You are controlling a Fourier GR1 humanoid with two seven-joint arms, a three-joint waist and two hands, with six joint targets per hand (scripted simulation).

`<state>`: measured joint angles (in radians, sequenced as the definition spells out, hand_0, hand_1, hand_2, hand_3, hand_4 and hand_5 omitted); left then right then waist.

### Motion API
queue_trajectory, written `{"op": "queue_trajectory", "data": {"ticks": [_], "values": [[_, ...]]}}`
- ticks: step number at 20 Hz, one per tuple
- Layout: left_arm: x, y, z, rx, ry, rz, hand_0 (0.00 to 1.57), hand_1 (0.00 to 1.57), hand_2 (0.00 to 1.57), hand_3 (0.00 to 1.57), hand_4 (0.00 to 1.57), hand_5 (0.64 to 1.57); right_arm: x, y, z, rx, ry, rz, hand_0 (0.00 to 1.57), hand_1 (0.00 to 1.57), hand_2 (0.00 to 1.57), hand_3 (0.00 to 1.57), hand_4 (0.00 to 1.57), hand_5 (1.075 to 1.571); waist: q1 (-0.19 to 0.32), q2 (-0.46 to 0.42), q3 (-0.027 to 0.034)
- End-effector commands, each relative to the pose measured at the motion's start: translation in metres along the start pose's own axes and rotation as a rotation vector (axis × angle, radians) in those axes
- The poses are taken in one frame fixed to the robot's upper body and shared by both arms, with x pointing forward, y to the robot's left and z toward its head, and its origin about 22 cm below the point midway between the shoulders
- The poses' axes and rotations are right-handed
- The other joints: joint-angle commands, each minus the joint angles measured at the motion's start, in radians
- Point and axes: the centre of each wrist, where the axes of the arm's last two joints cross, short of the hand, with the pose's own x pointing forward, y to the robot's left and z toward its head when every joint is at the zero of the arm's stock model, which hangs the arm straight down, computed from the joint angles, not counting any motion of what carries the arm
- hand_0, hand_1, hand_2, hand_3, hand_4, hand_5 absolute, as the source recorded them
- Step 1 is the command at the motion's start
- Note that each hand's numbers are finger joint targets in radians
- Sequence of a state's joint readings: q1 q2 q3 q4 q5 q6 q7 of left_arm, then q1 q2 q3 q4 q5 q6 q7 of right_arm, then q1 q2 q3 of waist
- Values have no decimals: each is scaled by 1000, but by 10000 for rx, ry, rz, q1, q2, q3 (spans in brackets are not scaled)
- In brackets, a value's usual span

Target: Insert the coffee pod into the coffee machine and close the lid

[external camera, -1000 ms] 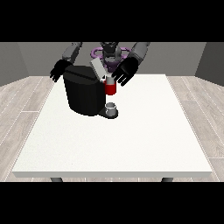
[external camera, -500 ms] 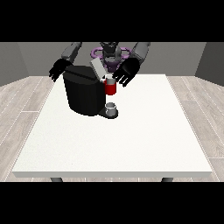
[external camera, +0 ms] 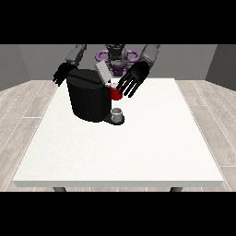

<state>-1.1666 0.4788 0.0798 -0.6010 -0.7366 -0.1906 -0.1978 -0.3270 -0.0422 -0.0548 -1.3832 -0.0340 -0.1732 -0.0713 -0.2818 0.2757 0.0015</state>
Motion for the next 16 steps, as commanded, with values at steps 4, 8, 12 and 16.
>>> {"op": "queue_trajectory", "data": {"ticks": [4, 8, 12, 16], "values": [[16, -14, -6, -629, -308, -243, 0, 0, 0, 0, 0, 1571, -24, -11, 5, -529, 515, -141, 0, 0, 0, 0, 375, 1571, 483, -428, -10], [5, -9, -3, -370, 264, -177, 0, 0, 0, 0, 0, 1571, -23, -2, 13, -189, 496, 133, 0, 0, 0, 0, 338, 1571, 123, -437, -13], [14, -26, -4, -659, -16, -100, 0, 0, 0, 0, 0, 1571, -32, -25, 11, -736, 917, 186, 0, 0, 0, 0, 378, 1571, 617, -898, -11], [22, -65, -2, -1188, -318, 587, 0, 0, 0, 0, 0, 1571, -46, -51, 14, -1409, 1521, -45, 0, 0, 0, 0, 363, 1571, 1305, -1499, -9]]}}
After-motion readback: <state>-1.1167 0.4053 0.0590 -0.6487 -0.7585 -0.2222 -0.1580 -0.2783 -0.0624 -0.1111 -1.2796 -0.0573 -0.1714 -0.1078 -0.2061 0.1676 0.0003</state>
